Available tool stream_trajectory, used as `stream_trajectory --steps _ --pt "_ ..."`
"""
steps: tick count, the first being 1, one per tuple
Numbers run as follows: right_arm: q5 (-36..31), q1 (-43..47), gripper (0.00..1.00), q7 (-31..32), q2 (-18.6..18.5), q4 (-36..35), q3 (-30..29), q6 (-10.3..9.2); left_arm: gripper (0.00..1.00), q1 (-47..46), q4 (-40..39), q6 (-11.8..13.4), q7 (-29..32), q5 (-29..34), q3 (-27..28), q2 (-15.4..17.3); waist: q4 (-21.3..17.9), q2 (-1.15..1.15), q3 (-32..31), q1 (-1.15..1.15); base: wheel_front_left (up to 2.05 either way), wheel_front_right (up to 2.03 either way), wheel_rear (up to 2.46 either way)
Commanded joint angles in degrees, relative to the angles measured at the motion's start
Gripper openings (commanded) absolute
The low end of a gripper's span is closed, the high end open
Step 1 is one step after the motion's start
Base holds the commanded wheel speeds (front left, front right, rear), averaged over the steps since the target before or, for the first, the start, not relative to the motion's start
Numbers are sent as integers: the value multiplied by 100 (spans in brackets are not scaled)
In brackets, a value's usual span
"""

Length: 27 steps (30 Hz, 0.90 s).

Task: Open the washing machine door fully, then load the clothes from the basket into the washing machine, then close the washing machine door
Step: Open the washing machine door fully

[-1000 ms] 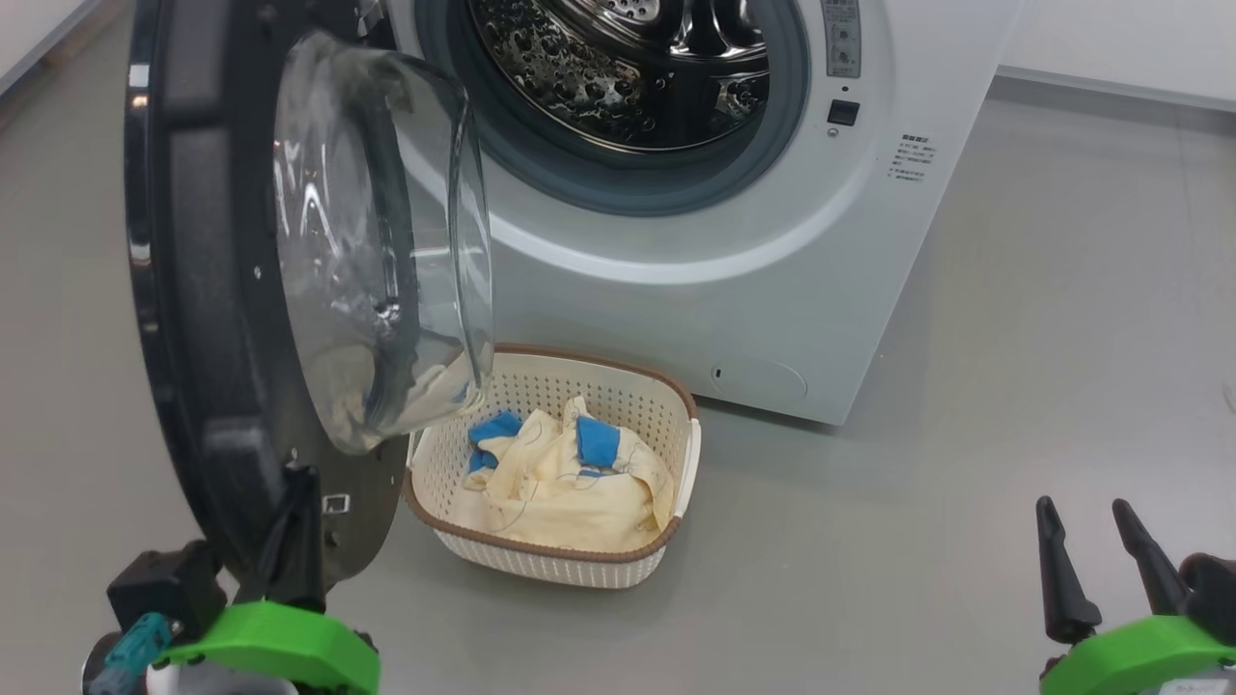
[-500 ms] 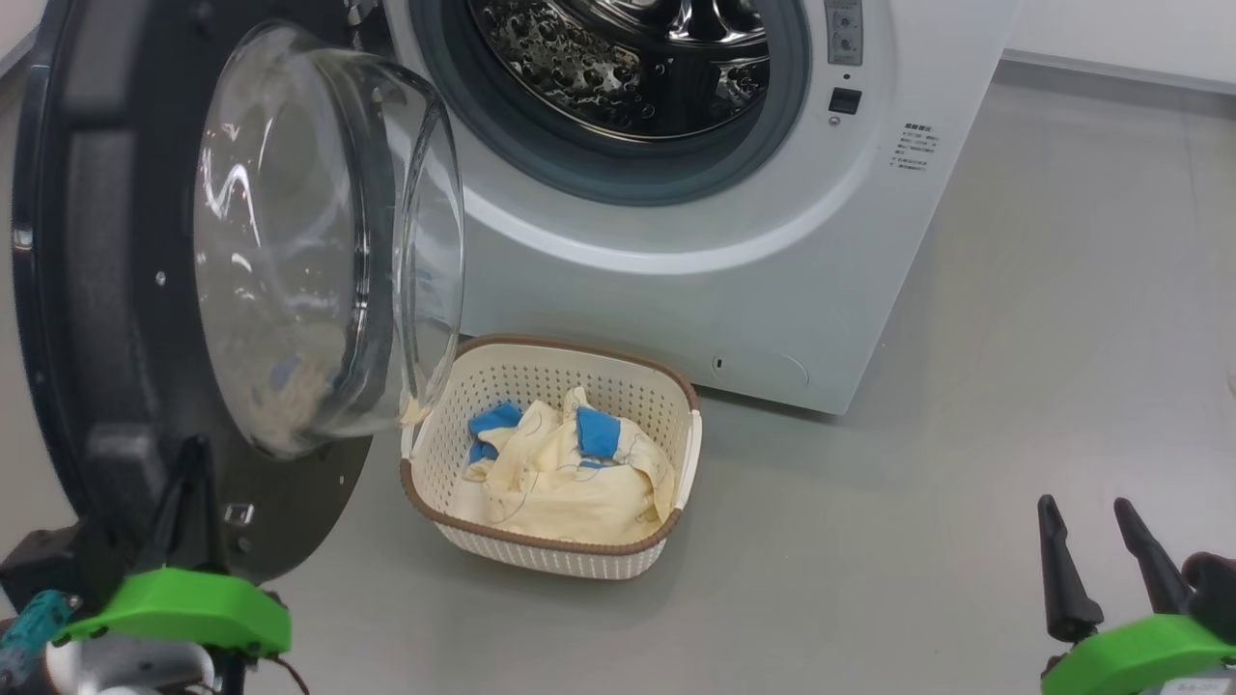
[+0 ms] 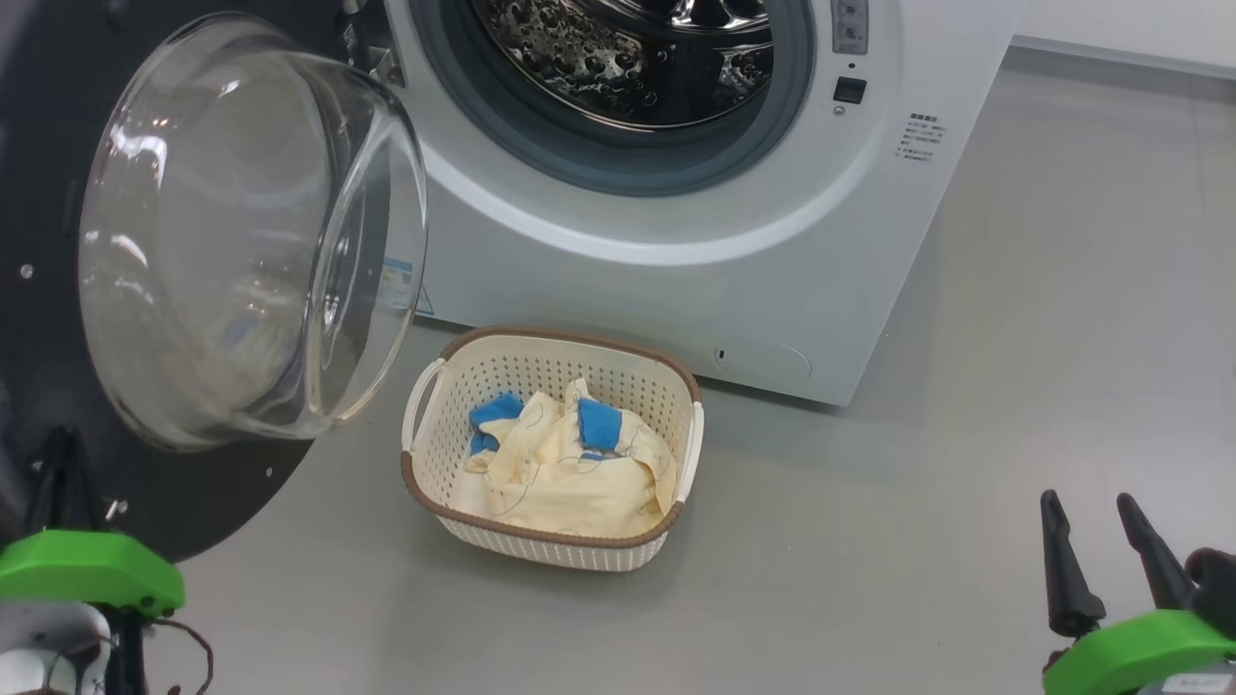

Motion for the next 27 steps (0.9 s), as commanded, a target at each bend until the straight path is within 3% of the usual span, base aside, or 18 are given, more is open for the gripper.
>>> stream_trajectory --steps 1,17,27 --pt "32 -329 100 2 -94 -176 90 0 0 -363 -19 810 -65 -54 354 312 -8 0 13 -1 0 0 0" --pt "6 -364 100 2 -94 -158 68 0 0 -1320 1704 451 -391 -235 692 910 -119 0 -23 -1 0 0 0" --pt "30 -327 100 14 -94 -160 89 0 0 -1663 2396 257 -699 -247 645 988 -156 0 -86 -1 0 0 0"
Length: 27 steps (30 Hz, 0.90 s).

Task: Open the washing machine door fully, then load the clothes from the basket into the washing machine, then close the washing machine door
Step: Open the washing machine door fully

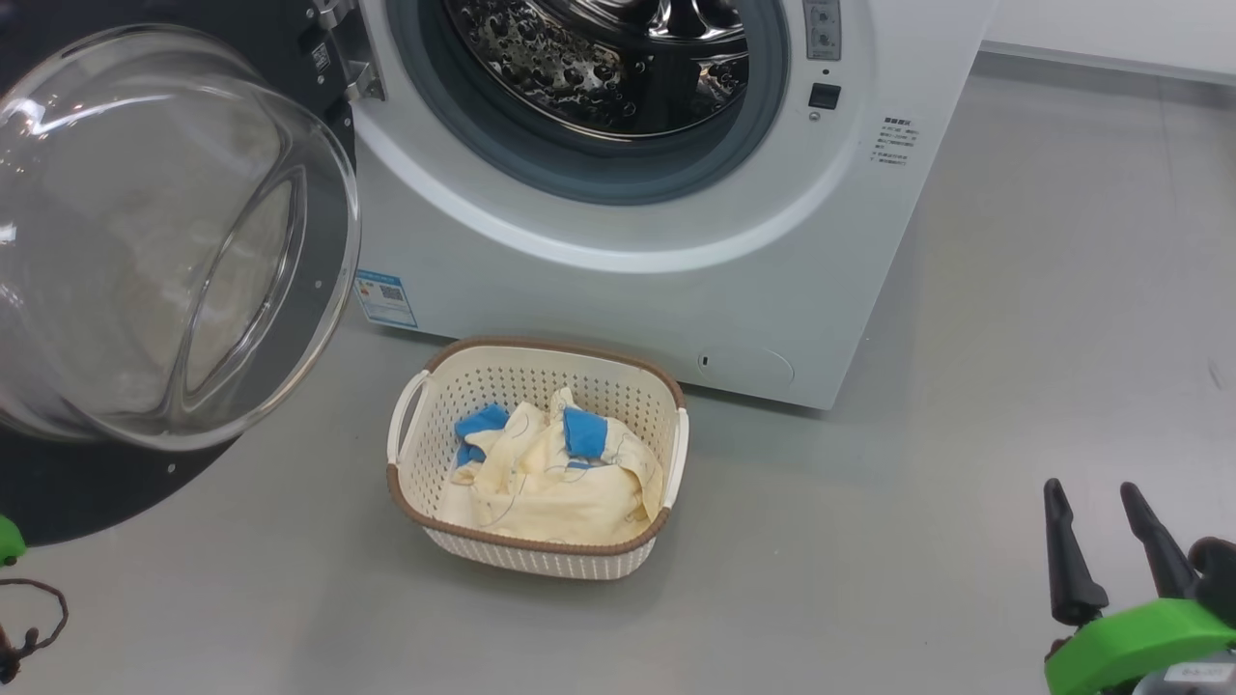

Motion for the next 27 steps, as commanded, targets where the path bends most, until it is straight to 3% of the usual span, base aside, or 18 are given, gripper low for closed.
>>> stream_trajectory --steps 1,13,27 --pt "30 -212 100 6 -94 -187 112 0 0 -322 -66 279 -95 -15 255 364 -8 0 -6 0 0 0 0" --pt "52 -124 100 22 -94 -202 28 0 0 -47 -431 164 -403 110 -8 78 22 0 -78 0 0 0 0" --pt "-8 -146 100 100 -94 -338 -31 0 0 743 -2542 163 -395 487 -735 -365 14 0 -66 0 0 0 0"
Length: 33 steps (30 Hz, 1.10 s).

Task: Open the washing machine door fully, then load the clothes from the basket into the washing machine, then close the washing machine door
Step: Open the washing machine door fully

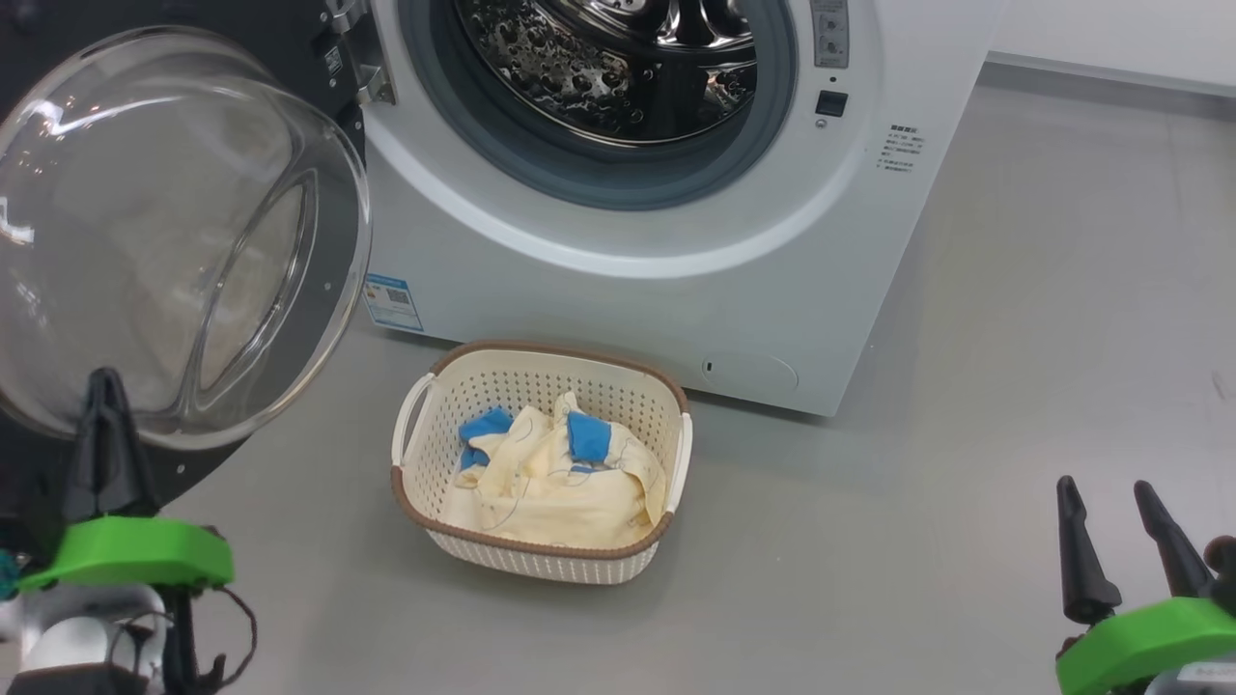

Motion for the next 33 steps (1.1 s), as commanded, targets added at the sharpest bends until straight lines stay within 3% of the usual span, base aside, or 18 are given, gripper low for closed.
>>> stream_trajectory --steps 1,6,7,10,12,13,26,33 --pt "-60 -189 100 11 -94 -224 128 0 0 -133 -361 171 46 104 125 152 -63 0 -6 0 0 0 0" --pt "-92 -259 100 24 -94 -254 191 0 3 40 -876 168 168 234 -266 -23 -269 0 21 0 0 0 0" --pt "-113 -270 100 25 -94 -256 200 0 20 57 -937 175 181 250 -333 -69 -311 0 26 0 0 0 0" --pt "-190 -304 100 49 -94 -269 236 0 48 84 -1021 172 218 277 -490 -164 -465 0 40 0 0 0 0" --pt "-248 -333 100 63 -94 -287 256 0 91 102 -1028 172 221 279 -563 -223 -577 0 40 0 0 0 0" --pt "-265 -346 100 71 -94 -298 268 0 100 110 -1024 171 219 281 -596 -248 -631 0 44 0 0 0 0" --pt "-410 -493 100 74 -94 -270 500 0 100 141 -665 40 39 128 -744 -503 -1189 0 31 0 0 0 0" --pt "-481 -422 100 96 -94 -293 576 0 100 199 -353 8 0 157 -932 -624 -1262 0 -64 0 0 0 0"
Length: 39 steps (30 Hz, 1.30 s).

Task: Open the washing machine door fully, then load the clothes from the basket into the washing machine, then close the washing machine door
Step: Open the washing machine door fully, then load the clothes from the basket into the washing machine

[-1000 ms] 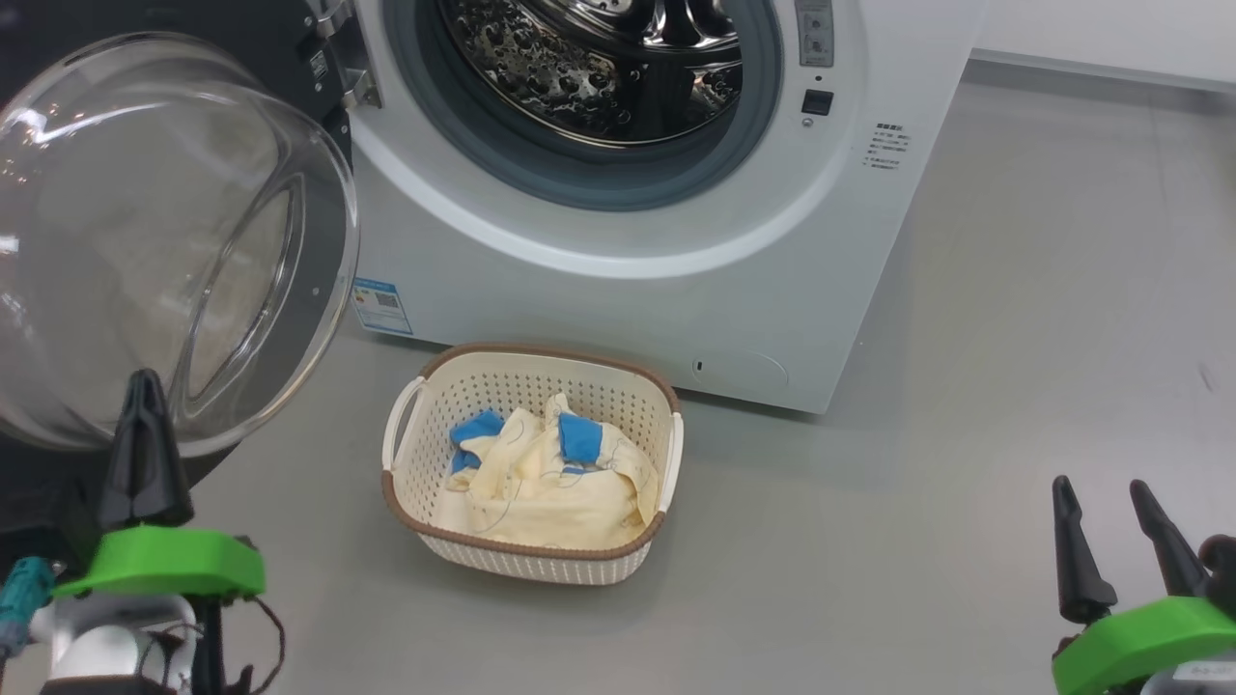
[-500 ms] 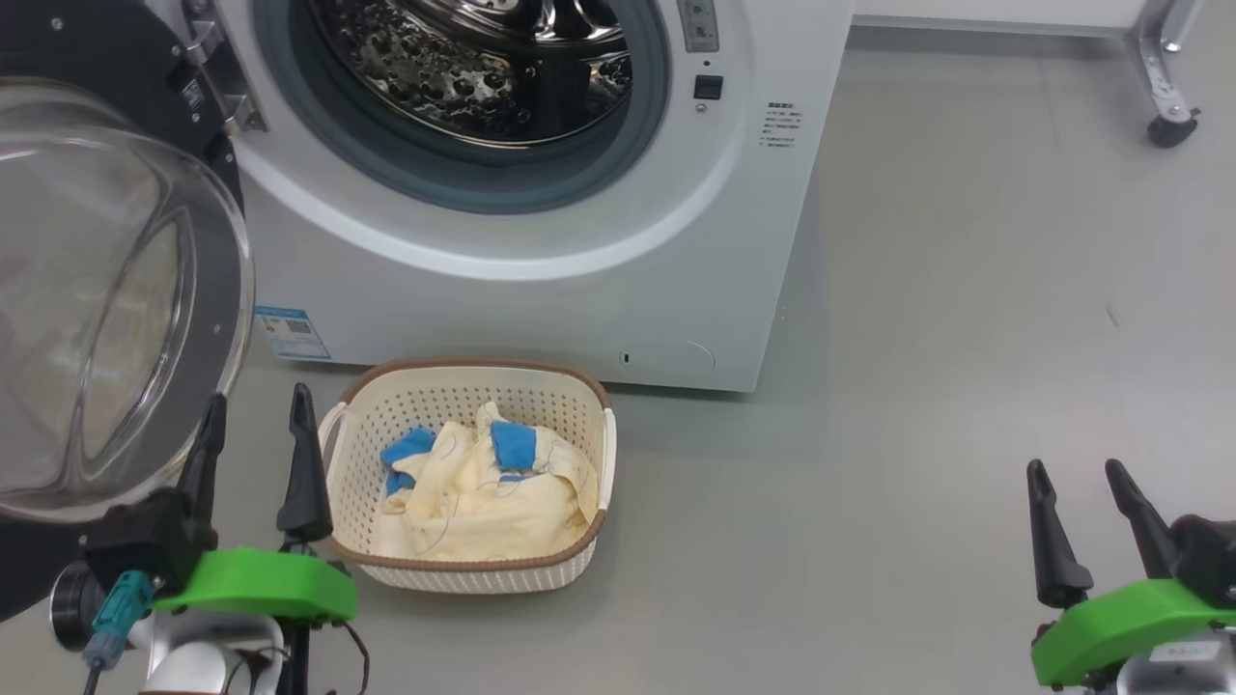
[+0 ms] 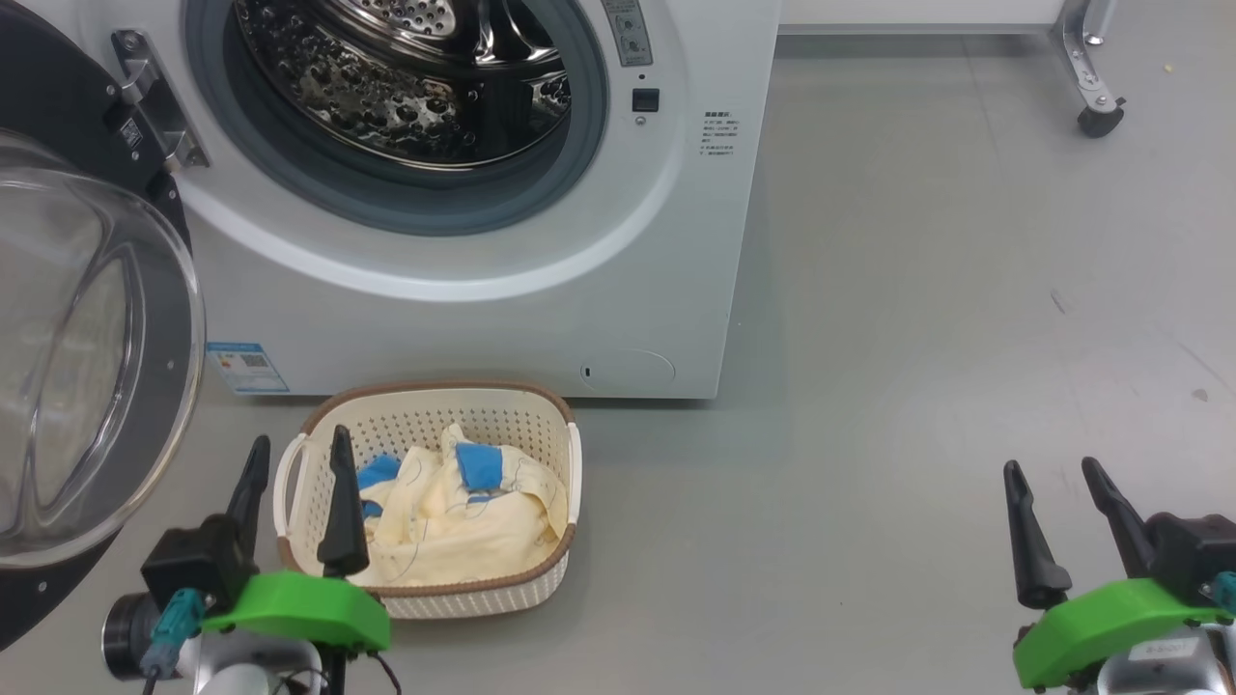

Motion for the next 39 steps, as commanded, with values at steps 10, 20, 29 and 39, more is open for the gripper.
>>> stream_trajectory --steps 10,20,29,39 --pt "-19 -182 100 37 -94 -232 137 0 100 -56 89 29 -105 81 31 33 7 0 -55 0 0 0 0" --pt "15 -176 100 37 -94 -226 130 0 100 -89 185 26 -138 81 14 44 11 0 -48 0 0 0 0" --pt "51 -185 100 5 -94 -184 127 0 100 -152 249 13 -141 72 -23 47 29 0 -26 0 3 -3 0" --pt "62 -201 100 -20 -94 -151 122 0 100 -251 315 10 -60 76 -119 43 48 0 -13 0 92 -92 0"
